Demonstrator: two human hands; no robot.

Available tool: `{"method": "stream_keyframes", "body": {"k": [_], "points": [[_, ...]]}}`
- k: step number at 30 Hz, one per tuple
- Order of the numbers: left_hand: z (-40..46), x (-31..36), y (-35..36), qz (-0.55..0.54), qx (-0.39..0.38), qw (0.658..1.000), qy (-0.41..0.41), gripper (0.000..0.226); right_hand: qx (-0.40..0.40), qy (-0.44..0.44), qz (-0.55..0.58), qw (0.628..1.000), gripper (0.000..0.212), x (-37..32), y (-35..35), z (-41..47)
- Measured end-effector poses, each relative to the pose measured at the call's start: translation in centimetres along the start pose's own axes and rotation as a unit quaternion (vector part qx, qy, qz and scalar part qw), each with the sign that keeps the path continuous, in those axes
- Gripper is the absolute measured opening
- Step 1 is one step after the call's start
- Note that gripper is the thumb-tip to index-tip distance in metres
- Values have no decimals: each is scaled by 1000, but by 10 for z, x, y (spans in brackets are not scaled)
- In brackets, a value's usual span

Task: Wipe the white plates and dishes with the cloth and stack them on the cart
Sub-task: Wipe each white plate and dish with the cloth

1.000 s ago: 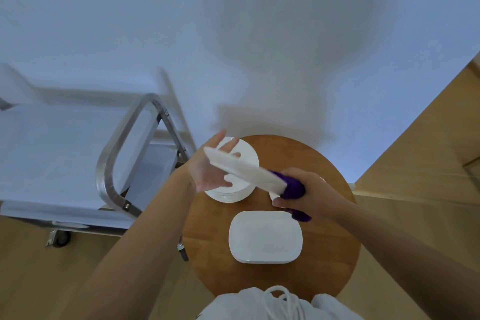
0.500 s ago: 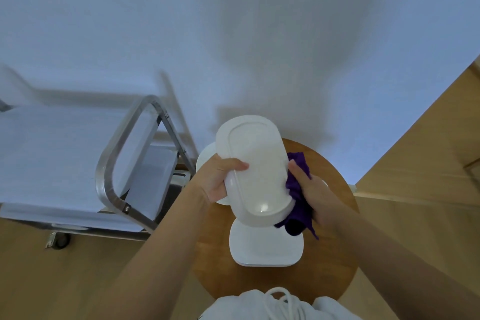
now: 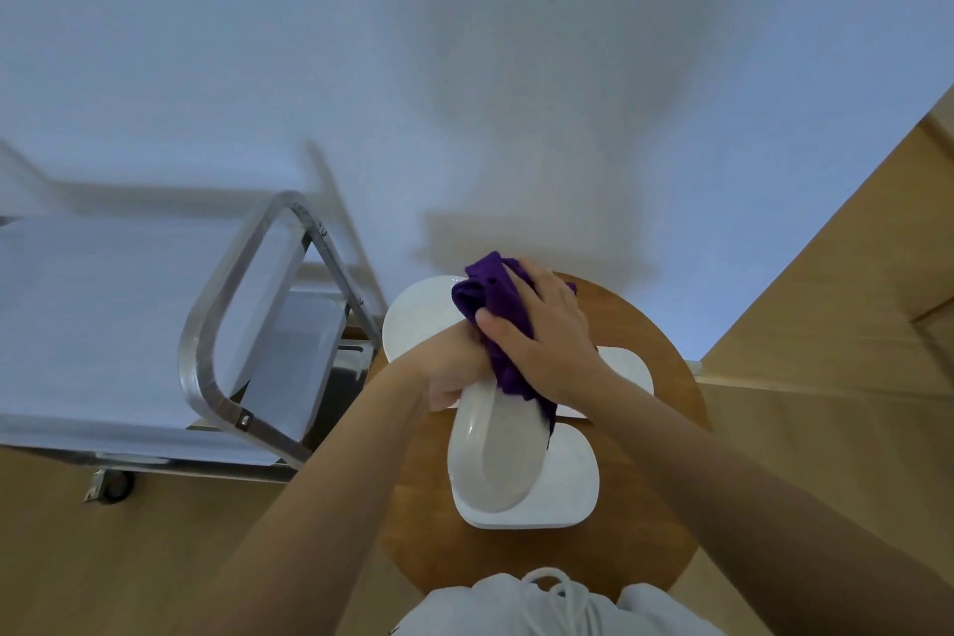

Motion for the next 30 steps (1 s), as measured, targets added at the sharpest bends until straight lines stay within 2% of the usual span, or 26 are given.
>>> {"method": "stream_keyframes", "body": {"k": [3, 8, 12, 16, 17, 19, 22, 26, 30], "points": [[-8, 4, 2, 57, -33, 998, 14, 42, 33, -30, -5, 999, 60, -6, -11, 9], [-17, 15, 4, 65, -25, 997, 26, 41, 94, -73, 12, 993, 57, -14, -24, 15], [-21, 18, 2, 40, -11, 999, 20, 50, 82, 12, 100, 991, 46, 11, -28, 21], [-22, 21, 1, -16, 17, 999, 29, 60, 81, 68, 126, 986, 40, 32, -29, 28], [-20, 22, -1, -34, 30, 998, 31, 62, 90, 81, 138, 983, 42, 36, -29, 28], [-18, 23, -5, -79, 54, 995, 37, 59, 92, 122, 160, 975, 58, 44, -25, 28], [-18, 21, -4, -126, 57, 989, 48, 52, 69, 157, 120, 978, 77, 50, -19, 26], [-17, 18, 1, -187, 41, 979, 72, 45, 34, 177, 95, 979, 80, 54, -16, 18], [-12, 17, -12, -230, 89, 964, 102, 39, 13, 174, 135, 975, 79, 56, -9, 2]]}}
Point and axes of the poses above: each hand's wrist, its own z-axis towards the middle knuckle, its own y-axis out of the palm, x = y × z, the point moved 8 cm from there along z, towards the middle knuckle, and after that the axes turned 5 degrees about x, right-handed, at the moved point
